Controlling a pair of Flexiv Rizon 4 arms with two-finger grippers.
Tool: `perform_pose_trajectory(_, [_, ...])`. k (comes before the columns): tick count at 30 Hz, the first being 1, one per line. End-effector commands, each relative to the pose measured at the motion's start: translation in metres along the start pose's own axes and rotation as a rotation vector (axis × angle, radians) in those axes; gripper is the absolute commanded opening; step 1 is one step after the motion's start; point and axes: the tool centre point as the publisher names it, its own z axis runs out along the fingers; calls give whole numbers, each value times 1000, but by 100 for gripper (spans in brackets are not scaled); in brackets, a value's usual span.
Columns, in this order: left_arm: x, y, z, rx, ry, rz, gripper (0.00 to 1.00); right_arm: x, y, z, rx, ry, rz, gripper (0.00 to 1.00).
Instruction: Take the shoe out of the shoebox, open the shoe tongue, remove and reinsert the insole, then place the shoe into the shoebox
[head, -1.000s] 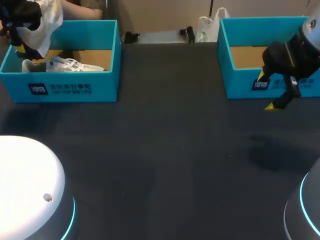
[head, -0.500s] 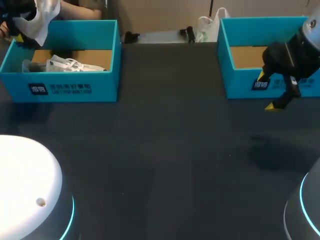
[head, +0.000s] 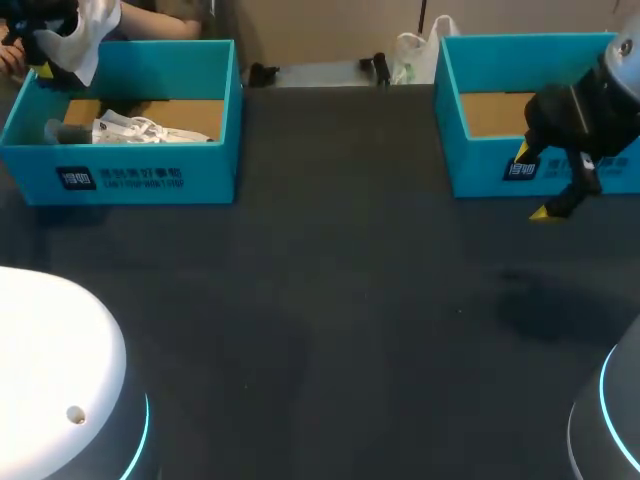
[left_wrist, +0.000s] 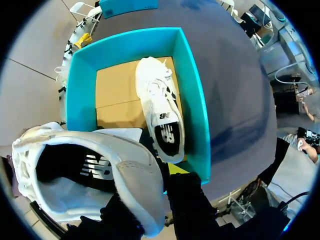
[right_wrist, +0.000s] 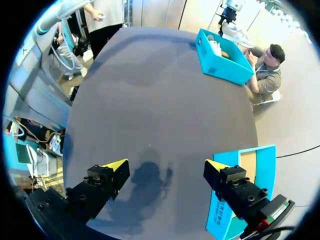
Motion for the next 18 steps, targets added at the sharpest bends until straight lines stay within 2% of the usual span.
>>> perform_pose_trajectory(1, [-2,1,-3,0,5,1,0,0,0,1,2,0,0,100])
perform_pose_trajectory(10, [-2,1,-3,0,5,1,0,0,0,1,2,0,0,100])
perform_pose_trajectory(14, [1,1,-5,-70,14,226,0,0,0,1,2,0,0,100])
perform_pose_trajectory(15, [1,2,-7,-56,17,251,0,0,0,1,2,0,0,100])
perform_pose_trajectory(18, [-1,7,-12,-85,13,373,0,0,0,1,2,0,0,100])
